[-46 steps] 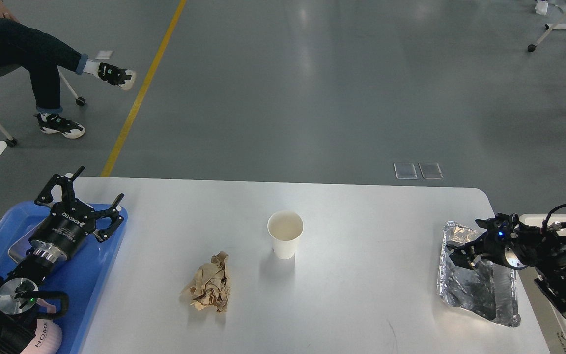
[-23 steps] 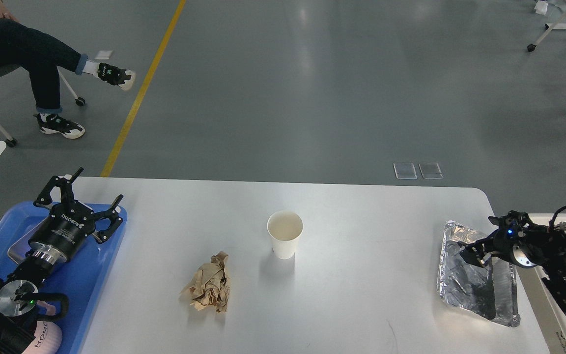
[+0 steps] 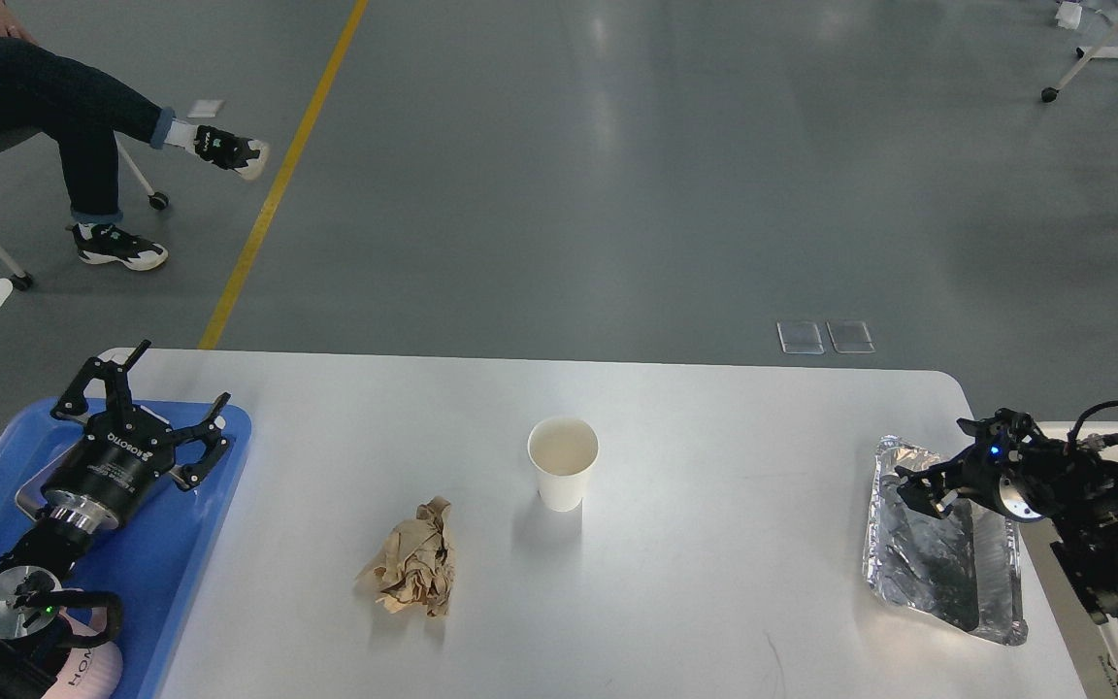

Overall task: Tidy desktop
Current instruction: 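Lift the foil tray's edge with the right gripper, tilting it up, then raise the foil tray upright and swing it toward the paper cup, then lower the foil tray back flat onto the table with the right gripper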

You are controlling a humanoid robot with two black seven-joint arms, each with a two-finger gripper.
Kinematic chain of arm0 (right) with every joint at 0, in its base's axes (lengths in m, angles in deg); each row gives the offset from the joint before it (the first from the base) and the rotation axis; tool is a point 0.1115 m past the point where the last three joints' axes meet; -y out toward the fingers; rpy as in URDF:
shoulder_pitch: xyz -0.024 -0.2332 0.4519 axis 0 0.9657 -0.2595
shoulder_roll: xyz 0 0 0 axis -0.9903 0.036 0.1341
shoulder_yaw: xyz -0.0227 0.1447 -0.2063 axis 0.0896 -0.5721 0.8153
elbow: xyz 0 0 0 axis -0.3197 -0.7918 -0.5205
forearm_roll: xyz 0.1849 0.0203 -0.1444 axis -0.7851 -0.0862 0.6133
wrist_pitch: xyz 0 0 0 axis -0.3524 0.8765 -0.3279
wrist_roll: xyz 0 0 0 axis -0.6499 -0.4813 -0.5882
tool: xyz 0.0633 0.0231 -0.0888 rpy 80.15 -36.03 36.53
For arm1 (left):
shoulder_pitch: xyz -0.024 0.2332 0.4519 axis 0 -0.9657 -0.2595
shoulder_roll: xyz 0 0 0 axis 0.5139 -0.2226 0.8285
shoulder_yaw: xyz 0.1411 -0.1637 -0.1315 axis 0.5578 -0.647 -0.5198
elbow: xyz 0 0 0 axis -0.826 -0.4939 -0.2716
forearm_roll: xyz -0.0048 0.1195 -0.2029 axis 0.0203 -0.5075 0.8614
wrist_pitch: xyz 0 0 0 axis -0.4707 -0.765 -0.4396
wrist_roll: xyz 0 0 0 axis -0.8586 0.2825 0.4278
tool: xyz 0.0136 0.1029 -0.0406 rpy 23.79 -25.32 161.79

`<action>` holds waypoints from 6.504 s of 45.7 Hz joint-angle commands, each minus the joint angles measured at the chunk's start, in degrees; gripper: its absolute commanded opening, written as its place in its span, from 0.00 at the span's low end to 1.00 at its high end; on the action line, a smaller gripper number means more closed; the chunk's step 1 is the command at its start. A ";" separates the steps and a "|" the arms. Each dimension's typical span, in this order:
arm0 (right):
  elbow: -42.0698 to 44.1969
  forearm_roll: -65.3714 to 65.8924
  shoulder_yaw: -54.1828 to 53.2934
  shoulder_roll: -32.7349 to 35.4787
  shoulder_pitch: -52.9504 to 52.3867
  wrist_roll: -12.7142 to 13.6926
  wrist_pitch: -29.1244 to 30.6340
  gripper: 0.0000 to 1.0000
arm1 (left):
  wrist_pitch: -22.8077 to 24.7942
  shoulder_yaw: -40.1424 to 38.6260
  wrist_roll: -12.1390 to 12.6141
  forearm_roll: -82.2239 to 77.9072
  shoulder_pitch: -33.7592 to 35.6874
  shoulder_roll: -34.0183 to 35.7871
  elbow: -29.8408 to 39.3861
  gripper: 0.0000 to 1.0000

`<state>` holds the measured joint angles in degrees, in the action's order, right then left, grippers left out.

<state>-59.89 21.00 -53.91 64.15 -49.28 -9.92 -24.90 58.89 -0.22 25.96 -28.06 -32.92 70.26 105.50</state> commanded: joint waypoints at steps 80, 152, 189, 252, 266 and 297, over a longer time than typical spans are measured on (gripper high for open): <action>2.56 -1.23 10.35 1.40 1.58 -1.32 10.64 0.00 | 0.12 -0.08 -0.80 0.26 -0.50 0.37 0.00 0.97; 2.65 -54.13 8.51 1.84 -8.97 -9.67 53.63 0.00 | -0.59 0.88 -0.63 -0.09 -0.06 0.19 -0.09 0.97; 2.38 -71.10 -4.50 -3.70 -7.56 -9.32 54.41 0.00 | -0.06 0.80 -0.36 0.00 -0.50 1.60 -0.26 0.97; -8.16 -67.41 -0.46 -0.44 -12.31 -10.99 65.23 0.00 | -0.41 1.15 0.08 -0.18 0.29 2.13 -0.35 0.97; -13.87 -66.97 -0.46 -1.15 -14.42 -10.99 65.23 0.00 | -0.41 1.15 0.08 -0.18 0.21 2.22 -0.26 0.97; -26.18 -66.09 -0.54 3.24 -17.76 -10.64 63.73 0.00 | -0.50 1.15 0.08 -0.18 0.29 1.43 -0.35 0.97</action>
<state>-84.29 -45.81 -54.37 66.22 -66.33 -20.69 39.33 58.38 0.93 26.04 -28.24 -32.53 71.72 105.19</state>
